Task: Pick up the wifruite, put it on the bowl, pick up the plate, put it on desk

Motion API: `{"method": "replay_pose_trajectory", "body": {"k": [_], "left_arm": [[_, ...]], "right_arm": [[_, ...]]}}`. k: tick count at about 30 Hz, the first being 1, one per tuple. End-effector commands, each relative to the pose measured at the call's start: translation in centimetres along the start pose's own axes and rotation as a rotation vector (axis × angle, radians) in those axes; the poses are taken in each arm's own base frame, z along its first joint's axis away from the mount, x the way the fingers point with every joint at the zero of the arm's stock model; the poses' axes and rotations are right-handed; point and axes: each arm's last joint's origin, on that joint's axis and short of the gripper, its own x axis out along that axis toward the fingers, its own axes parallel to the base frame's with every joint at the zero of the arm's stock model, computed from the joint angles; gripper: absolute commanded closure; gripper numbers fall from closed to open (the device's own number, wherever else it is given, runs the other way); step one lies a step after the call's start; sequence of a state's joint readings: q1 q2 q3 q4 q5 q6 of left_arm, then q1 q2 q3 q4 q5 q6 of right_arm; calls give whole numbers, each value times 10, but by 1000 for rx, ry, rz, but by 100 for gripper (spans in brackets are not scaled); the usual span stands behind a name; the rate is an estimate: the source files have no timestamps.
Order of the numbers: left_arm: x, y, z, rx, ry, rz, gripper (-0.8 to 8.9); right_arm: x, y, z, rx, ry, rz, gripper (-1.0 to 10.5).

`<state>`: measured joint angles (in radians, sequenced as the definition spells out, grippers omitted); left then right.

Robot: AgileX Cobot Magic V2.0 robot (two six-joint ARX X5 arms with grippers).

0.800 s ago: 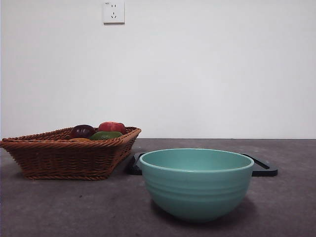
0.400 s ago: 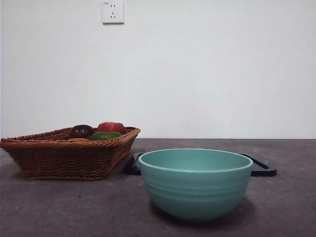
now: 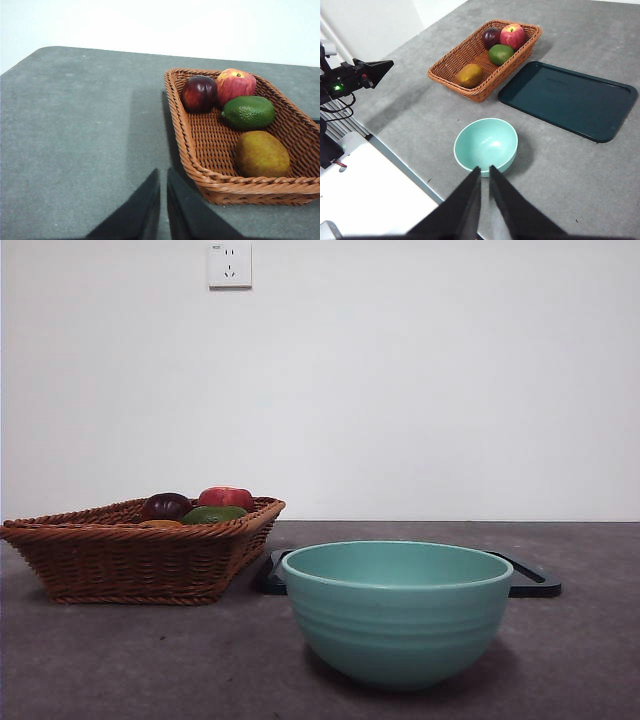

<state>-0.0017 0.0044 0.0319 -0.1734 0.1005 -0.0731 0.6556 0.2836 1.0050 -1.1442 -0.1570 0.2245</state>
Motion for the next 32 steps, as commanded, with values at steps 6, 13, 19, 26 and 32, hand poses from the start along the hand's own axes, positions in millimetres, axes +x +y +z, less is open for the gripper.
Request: {"method": "replay_pose_trajectory", "body": {"k": [6, 13, 19, 26, 32], "left_arm": [[2, 1, -5, -9, 3, 6, 793], [2, 1, -5, -9, 3, 6, 793], [2, 1, -5, -9, 3, 6, 793], [2, 1, -5, -9, 3, 6, 793], [2, 1, -5, -9, 2, 6, 793]], "right_arm": [[-3, 1, 2, -15, -16, 12, 924], [-3, 1, 2, -15, -16, 11, 924], [7, -2, -3, -42, -34, -111, 924], [58, -32, -17, -186, -440, -342, 924], [102, -74, -62, -198, -587, -522, 924]]}}
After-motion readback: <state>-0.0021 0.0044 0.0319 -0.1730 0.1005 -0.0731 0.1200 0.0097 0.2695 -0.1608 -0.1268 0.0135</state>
